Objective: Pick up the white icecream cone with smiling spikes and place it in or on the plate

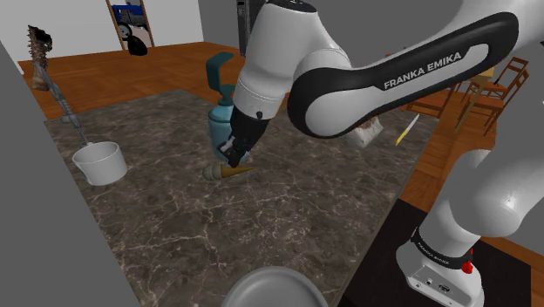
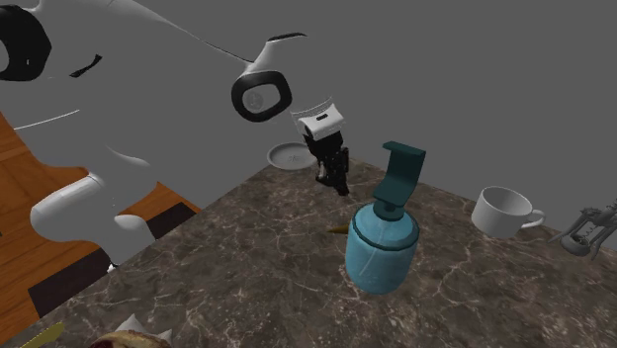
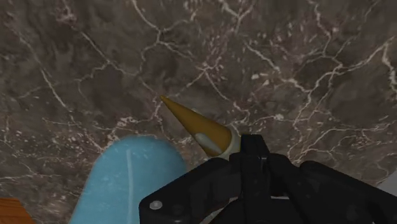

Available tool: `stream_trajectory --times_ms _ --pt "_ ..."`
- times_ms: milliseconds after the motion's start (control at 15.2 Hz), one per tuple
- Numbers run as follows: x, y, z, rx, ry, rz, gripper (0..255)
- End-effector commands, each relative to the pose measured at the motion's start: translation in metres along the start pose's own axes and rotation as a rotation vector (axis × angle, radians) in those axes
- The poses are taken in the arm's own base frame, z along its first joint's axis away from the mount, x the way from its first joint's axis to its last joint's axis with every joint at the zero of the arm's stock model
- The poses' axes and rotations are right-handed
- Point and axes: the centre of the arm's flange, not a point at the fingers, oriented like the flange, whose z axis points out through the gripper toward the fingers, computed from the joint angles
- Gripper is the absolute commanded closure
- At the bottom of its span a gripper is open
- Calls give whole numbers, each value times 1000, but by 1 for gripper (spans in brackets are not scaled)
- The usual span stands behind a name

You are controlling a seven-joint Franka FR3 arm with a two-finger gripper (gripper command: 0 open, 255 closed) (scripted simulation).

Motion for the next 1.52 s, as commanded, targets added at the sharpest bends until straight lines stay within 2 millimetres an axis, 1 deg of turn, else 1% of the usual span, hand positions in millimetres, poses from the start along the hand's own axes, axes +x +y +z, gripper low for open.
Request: stream_trajectory --times_ms 0,198,330,396,924,1452 --pt "0 1 0 0 -1 1 0" --pt "58 -13 31 -99 -204 -236 0" --pt "90 -28 59 -165 -340 -394 0" --pt "102 -35 72 -194 -399 -463 0" --pt "89 -24 108 -194 -399 -463 0" --pt "89 -24 108 -194 -399 -463 0"
